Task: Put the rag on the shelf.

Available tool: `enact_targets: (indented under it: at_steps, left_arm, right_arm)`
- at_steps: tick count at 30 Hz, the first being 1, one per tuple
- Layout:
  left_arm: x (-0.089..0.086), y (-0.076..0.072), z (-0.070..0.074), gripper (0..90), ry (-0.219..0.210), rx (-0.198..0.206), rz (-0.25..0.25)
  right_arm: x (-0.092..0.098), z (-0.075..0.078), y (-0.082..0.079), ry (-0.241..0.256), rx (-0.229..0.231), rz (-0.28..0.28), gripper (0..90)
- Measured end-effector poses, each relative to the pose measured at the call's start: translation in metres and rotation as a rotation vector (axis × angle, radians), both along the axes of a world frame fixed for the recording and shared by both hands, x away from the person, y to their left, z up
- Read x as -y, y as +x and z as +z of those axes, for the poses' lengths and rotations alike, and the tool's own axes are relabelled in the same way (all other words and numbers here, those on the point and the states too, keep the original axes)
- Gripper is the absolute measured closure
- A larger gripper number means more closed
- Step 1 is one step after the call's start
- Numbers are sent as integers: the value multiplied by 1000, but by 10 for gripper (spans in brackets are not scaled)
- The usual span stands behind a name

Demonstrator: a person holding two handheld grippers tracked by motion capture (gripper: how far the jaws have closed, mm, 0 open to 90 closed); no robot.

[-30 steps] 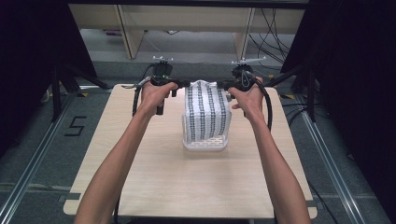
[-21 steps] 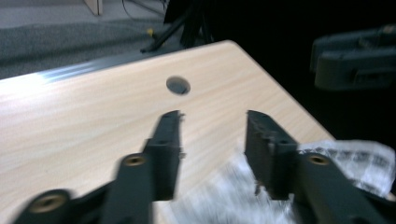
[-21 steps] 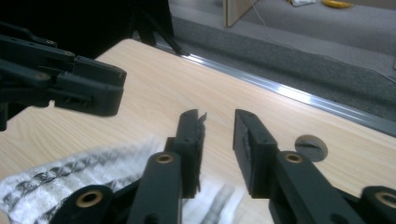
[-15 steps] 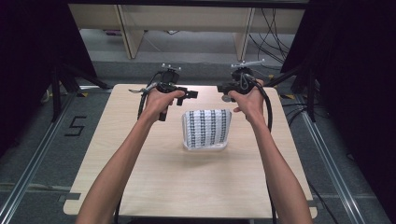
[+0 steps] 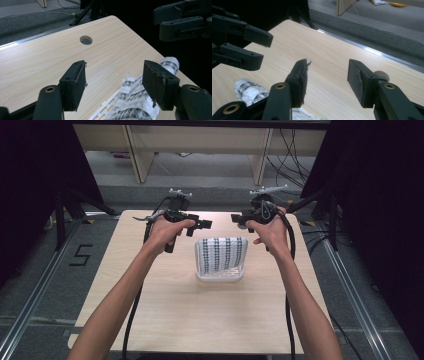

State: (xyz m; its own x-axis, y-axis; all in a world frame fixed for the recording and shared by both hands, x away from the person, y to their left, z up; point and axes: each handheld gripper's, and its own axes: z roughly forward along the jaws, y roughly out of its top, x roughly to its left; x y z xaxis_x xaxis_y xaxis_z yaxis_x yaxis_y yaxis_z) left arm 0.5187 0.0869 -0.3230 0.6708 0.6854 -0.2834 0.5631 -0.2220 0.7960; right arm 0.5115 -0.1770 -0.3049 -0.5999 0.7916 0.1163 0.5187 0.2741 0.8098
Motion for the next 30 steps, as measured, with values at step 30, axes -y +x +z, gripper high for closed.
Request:
enact_targets:
  at_steps: [30]
  left_arm:
    - [-15,-49,5,287,5,60,-42]
  right_arm:
    - [1,3,-23,28,11,33,345]
